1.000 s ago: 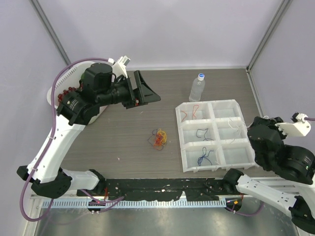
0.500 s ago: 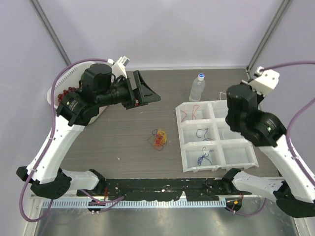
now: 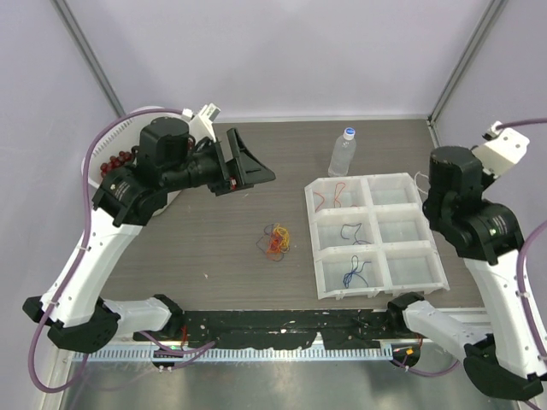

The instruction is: Untangle the cables

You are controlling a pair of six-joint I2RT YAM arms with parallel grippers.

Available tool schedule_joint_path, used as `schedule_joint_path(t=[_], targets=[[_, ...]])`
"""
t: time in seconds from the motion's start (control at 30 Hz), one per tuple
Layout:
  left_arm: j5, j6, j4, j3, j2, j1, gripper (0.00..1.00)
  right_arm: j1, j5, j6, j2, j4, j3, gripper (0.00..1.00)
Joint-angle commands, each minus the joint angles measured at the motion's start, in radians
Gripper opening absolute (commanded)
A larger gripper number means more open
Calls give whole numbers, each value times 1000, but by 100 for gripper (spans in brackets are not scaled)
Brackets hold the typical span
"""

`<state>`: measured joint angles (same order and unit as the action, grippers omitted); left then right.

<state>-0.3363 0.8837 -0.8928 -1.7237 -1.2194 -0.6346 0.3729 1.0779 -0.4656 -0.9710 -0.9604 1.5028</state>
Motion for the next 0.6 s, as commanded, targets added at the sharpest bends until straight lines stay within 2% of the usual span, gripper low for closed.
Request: schedule_joint_path(t=[0.0, 0.2, 0.37, 0.47, 0.57], targets=[[-46, 4, 63, 10, -14, 4, 81, -6, 34, -128, 83, -119, -64, 1], [-82, 12, 88, -14, -52, 4, 81, -6, -50, -296, 190, -112, -304, 1], [-70, -5, 58, -30, -48, 7, 81, -5, -131, -430, 222, -152, -406, 1], [-69, -6, 57, -8, -29, 15, 81, -6, -109, -432, 218, -138, -412, 1], [-73, -5, 55, 3, -26, 19, 81, -6, -85, -331, 164, -84, -354, 1]])
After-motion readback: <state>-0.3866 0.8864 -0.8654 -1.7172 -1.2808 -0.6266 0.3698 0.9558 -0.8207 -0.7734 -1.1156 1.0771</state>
